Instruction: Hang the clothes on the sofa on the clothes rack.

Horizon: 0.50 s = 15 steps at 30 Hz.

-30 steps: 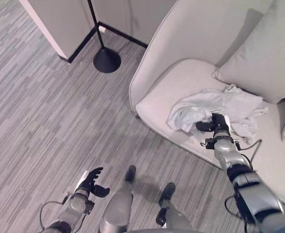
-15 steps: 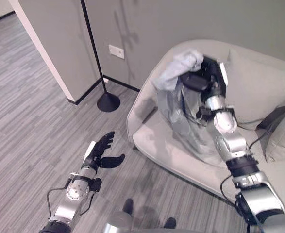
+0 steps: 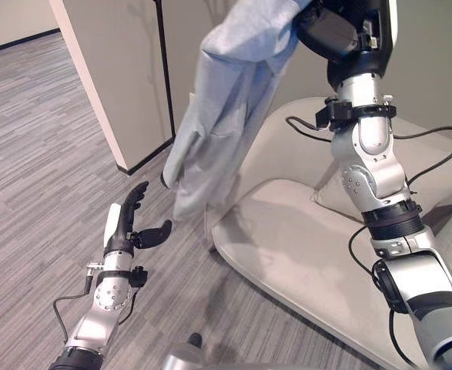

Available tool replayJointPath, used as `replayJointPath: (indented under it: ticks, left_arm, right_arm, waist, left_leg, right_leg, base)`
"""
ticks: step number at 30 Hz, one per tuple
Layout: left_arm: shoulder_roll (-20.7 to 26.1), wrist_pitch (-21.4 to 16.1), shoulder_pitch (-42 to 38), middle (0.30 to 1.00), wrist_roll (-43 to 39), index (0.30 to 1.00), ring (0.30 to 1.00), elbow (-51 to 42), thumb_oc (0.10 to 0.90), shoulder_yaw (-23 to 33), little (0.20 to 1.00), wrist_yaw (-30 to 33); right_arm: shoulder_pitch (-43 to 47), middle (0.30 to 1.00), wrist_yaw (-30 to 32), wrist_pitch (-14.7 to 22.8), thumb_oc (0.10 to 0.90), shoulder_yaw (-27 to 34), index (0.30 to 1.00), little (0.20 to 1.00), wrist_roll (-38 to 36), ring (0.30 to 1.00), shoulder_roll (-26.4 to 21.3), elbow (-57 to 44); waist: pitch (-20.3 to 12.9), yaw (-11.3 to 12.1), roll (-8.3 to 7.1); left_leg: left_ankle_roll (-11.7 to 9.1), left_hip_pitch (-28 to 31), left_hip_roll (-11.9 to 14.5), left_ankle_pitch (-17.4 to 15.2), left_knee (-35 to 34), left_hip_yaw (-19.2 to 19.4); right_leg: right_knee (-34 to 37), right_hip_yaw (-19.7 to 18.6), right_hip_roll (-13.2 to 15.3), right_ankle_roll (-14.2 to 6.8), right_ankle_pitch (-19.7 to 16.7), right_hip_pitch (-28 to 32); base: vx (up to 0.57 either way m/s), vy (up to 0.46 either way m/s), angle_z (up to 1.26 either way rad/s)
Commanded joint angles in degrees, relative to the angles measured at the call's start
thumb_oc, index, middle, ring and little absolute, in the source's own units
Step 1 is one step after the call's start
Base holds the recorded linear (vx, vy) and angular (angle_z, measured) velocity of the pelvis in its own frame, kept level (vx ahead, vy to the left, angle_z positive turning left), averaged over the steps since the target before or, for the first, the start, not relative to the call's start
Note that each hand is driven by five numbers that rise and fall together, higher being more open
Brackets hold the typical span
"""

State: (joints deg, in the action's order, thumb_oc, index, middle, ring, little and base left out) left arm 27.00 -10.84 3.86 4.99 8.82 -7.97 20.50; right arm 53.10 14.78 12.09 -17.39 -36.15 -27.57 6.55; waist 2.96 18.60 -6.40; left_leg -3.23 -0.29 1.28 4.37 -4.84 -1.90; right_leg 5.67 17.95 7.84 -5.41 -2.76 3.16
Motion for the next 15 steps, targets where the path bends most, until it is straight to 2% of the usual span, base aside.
replayJointPath:
  ticks: [1, 2, 6, 7, 8, 12, 13, 14, 15]
  left_arm:
    - [4.3, -5.6, -8.4, 0.9, 8.2, 0.9, 0.9, 1.0, 0.8, -3.4, 0.9, 5.3]
    - [4.2, -5.2, -9.8, 0.9, 9.4, 0.9, 0.9, 2.2, 0.8, -4.3, 0.9, 6.3]
    - [0.3, -5.3, -14.9, 0.9, 5.5, 0.9, 0.9, 4.3, 0.8, -9.1, 0.9, 5.2]
    - [0.3, -5.3, -15.0, 0.9, 5.5, 0.9, 0.9, 4.3, 0.8, -9.1, 0.9, 5.2]
    - [-1.1, -4.9, -17.4, 0.9, 6.2, 0.9, 0.9, 6.3, 0.8, -11.7, 0.9, 5.8]
    - [-3.1, -2.8, -22.1, 0.9, 10.2, 0.9, 0.9, 12.3, 0.8, -14.1, 0.9, 10.9]
    - [-3.6, -0.5, -24.4, 0.9, 13.1, 0.9, 0.9, 15.2, 0.8, -14.0, 0.9, 14.4]
    - [-3.7, -0.6, -24.5, 0.9, 13.2, 0.9, 0.9, 15.4, 0.8, -14.1, 0.9, 14.6]
    - [-4.6, 1.0, -26.5, 0.9, 14.2, 0.9, 0.9, 17.9, 0.8, -13.7, 0.9, 16.9]
  right_arm:
    - [7.7, 0.3, -3.2, 9.2, 0.4, 0.5, 0.3, 0.3, -7.0, 0.3, 1.0, -6.2]
    - [7.3, 0.3, -3.9, 9.5, 0.4, -0.3, 0.3, 0.3, -8.3, 0.3, 1.2, -7.7]
    - [5.9, 0.3, -7.2, 9.7, 0.4, -4.1, 0.3, 0.3, -12.7, 0.3, 2.6, -12.7]
    - [5.9, 0.3, -7.2, 9.7, 0.4, -4.0, 0.3, 0.3, -12.7, 0.3, 2.6, -12.7]
    - [5.7, 0.3, -8.6, 10.4, 0.4, -5.1, 0.3, 0.3, -15.7, 0.3, 3.8, -14.0]
    - [3.8, 0.3, -10.4, 11.3, 0.4, -6.4, 0.3, 0.3, -19.7, 0.3, 4.8, -17.1]
    - [1.3, 0.3, -12.1, 11.6, 0.4, -7.4, 0.3, 0.3, -21.4, 0.3, 4.8, -20.3]
    - [1.1, 0.3, -12.1, 11.5, 0.4, -7.3, 0.3, 0.3, -21.5, 0.3, 4.7, -20.5]
    - [-1.7, 0.3, -14.1, 11.6, 0.4, -7.9, 0.3, 0.3, -23.2, 0.3, 4.3, -23.5]
  waist:
    - [-7.8, -1.4, -3.16]
    - [-7.8, -1.9, -3.14]
    - [-7.8, -4.0, -2.92]
    - [-7.8, -3.9, -2.91]
    - [-8.0, -5.1, -2.86]
    - [-8.0, -6.5, -2.76]
    - [-8.0, -7.6, -2.83]
    - [-8.0, -7.5, -2.8]
    - [-8.1, -8.4, -2.8]
  left_leg:
    - [0.7, -5.4, -3.1, -0.7, 1.2, 0.2]
    - [0.7, -5.3, -3.0, -0.8, 1.1, 0.3]
    - [1.0, -4.8, -2.6, -0.9, 0.9, 1.3]
    - [1.0, -4.8, -2.6, -0.9, 0.9, 1.3]
    - [1.1, -4.5, -2.4, -1.1, 0.8, 1.8]
    - [1.3, -4.0, -2.2, -1.5, 0.7, 2.7]
    - [1.4, -3.8, -2.0, -1.8, 0.7, 3.2]
    - [1.4, -3.8, -2.0, -1.8, 0.7, 3.2]
    - [1.5, -3.6, -1.8, -1.9, 0.7, 3.7]
  right_leg:
    - [-3.0, 4.4, -2.0, 0.6, 11.4, 8.9]
    - [-3.2, 4.2, -2.0, 0.6, 11.4, 8.8]
    - [-3.8, 3.0, -2.0, 0.6, 11.2, 8.1]
    - [-3.8, 3.0, -2.0, 0.6, 11.2, 8.1]
    - [-3.9, 2.5, -1.9, 0.6, 11.0, 8.0]
    - [-4.0, 1.4, -1.8, 0.4, 10.8, 7.6]
    - [-4.4, 0.8, -1.7, 0.3, 10.6, 7.3]
    - [-4.4, 0.8, -1.7, 0.3, 10.7, 7.2]
    - [-4.7, 0.3, -1.7, 0.3, 10.6, 6.9]
  base:
    - [0.0, 0.0, 0.0]
    - [0.0, 0.0, 0.0]
    - [-0.01, 0.004, -0.04]
    - [-0.02, 0.008, -0.17]
    - [-0.02, 0.014, -0.19]
    - [0.0, 0.014, -0.18]
    - [0.0, 0.007, -0.35]
    - [0.0, 0.013, -0.35]
    - [-0.01, 0.008, -0.26]
